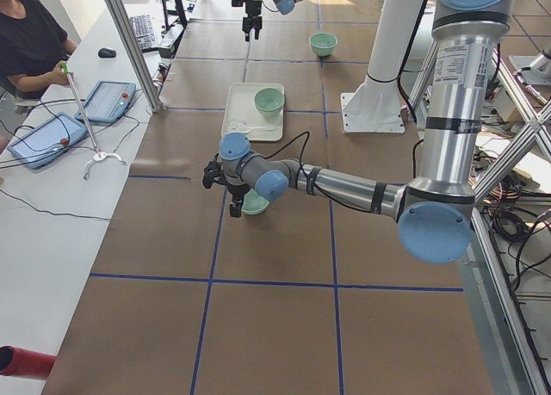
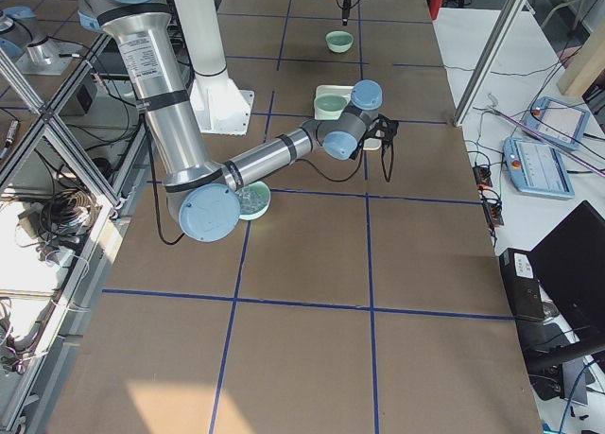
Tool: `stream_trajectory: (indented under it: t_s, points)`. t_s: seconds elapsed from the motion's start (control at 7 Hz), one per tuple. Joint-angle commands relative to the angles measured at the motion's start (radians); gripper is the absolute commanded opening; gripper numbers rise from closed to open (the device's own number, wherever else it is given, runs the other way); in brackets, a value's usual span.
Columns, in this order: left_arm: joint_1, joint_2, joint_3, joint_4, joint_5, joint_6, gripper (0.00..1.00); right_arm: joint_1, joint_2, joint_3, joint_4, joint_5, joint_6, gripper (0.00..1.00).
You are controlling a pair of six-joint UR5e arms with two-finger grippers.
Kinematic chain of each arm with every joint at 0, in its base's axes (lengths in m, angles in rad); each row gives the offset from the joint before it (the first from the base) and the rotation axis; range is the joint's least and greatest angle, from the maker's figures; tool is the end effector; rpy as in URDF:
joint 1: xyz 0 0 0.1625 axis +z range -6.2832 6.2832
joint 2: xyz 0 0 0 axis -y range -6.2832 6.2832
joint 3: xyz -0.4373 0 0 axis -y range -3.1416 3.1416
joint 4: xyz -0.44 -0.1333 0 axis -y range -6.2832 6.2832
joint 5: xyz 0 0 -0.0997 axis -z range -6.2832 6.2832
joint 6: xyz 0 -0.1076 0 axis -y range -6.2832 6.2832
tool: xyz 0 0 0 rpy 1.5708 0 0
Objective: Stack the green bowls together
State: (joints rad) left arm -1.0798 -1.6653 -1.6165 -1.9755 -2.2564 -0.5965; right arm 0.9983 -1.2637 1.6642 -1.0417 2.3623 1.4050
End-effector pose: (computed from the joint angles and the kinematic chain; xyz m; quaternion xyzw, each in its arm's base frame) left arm 0.2280 -0.5646 0.5559 0.0494 0.4082 0.0425 0.9106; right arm -0.3085 -0.5835 0.3731 -0.0605 -0.5349 0.1755 0.8243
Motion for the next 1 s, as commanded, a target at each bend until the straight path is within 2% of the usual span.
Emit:
stream_trajectory:
  t_s: [0.0,0.14,0.29,0.43,0.57,0.71,0.86]
  points:
    - [0.052,-0.013,0.052,-0.006,0.009,-0.019,0.9,0.008,-0.014,-0.004,0.0,0.003,-0.038,1.0]
    - [0.054,-0.022,0.073,-0.006,0.003,-0.019,0.84,0.008,-0.014,-0.004,0.0,0.005,-0.038,1.0]
    - [0.069,-0.025,0.076,-0.006,0.003,-0.017,0.71,0.008,-0.014,-0.004,0.0,0.005,-0.038,1.0]
    - [0.087,-0.027,0.076,-0.008,0.003,-0.017,0.39,0.008,-0.014,-0.004,0.0,0.006,-0.038,1.0]
    - [0.087,-0.027,0.076,-0.006,0.0,-0.02,0.0,0.008,-0.011,-0.001,0.0,0.008,-0.038,1.0]
    - [0.087,-0.027,0.075,-0.005,0.001,-0.022,0.0,0.01,-0.014,0.002,0.0,0.009,-0.038,1.0]
    - [0.086,-0.037,0.032,0.001,-0.002,-0.025,0.0,0.01,-0.014,0.002,-0.001,0.008,-0.038,1.0]
